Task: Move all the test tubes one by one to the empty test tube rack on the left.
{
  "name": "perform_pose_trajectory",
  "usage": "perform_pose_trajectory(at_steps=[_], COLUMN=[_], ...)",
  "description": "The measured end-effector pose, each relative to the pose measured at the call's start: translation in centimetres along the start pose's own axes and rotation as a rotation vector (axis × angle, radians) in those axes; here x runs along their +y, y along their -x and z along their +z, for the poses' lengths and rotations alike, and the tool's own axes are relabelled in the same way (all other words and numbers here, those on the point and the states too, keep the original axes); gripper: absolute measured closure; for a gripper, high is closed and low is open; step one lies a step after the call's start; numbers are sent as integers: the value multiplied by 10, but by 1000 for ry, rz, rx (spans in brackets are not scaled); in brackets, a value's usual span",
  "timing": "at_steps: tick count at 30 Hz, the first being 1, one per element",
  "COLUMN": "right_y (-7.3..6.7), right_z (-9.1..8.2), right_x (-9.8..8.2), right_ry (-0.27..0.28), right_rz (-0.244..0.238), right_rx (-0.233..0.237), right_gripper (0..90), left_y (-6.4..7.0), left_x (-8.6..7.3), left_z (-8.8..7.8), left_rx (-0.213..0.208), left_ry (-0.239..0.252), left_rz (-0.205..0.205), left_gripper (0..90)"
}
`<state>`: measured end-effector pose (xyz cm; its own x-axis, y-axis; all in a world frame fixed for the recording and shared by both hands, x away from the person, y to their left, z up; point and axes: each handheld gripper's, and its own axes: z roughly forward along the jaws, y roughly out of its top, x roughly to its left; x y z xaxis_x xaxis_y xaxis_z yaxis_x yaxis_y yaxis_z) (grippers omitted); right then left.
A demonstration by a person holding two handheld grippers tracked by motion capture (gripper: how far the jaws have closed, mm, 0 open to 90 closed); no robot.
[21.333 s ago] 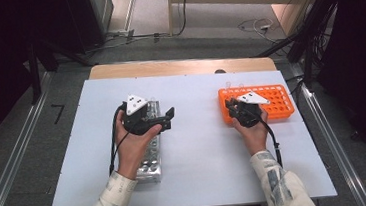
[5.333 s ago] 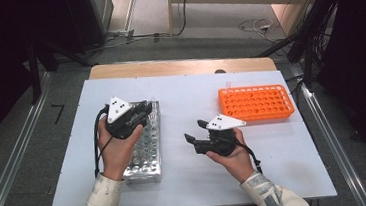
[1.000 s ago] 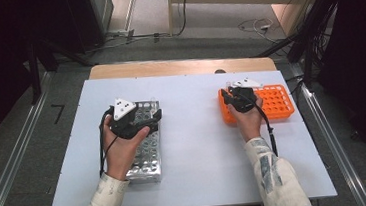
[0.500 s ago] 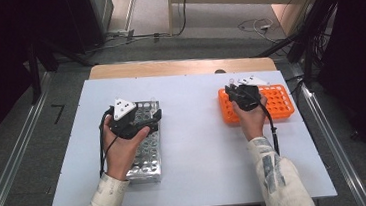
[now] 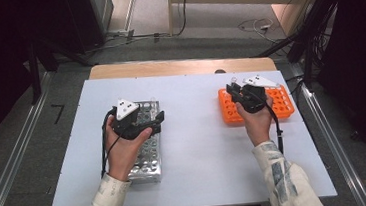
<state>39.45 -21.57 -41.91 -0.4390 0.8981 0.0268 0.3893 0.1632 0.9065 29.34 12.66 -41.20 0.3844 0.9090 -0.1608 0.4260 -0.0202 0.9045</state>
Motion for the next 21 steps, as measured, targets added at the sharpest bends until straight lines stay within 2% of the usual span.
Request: perform_pose_trajectory(at_steps=[6,12,21], right_y=[-17,-34,-54], right_z=[-10,-18,-24], right_x=[-4,-8,-16], right_ry=[-9,-18,-42], right_rz=[-35,-38,-69], right_rx=[57,119,190], right_gripper=[733,733,733], left_y=[6,11,21], left_x=[-1,-2,-3], left_z=[1,3,4], left_rx=[-16,-49,-89], left_ry=[-2,-18,-25], left_rz=[9,3,7], left_gripper=[139,139,130])
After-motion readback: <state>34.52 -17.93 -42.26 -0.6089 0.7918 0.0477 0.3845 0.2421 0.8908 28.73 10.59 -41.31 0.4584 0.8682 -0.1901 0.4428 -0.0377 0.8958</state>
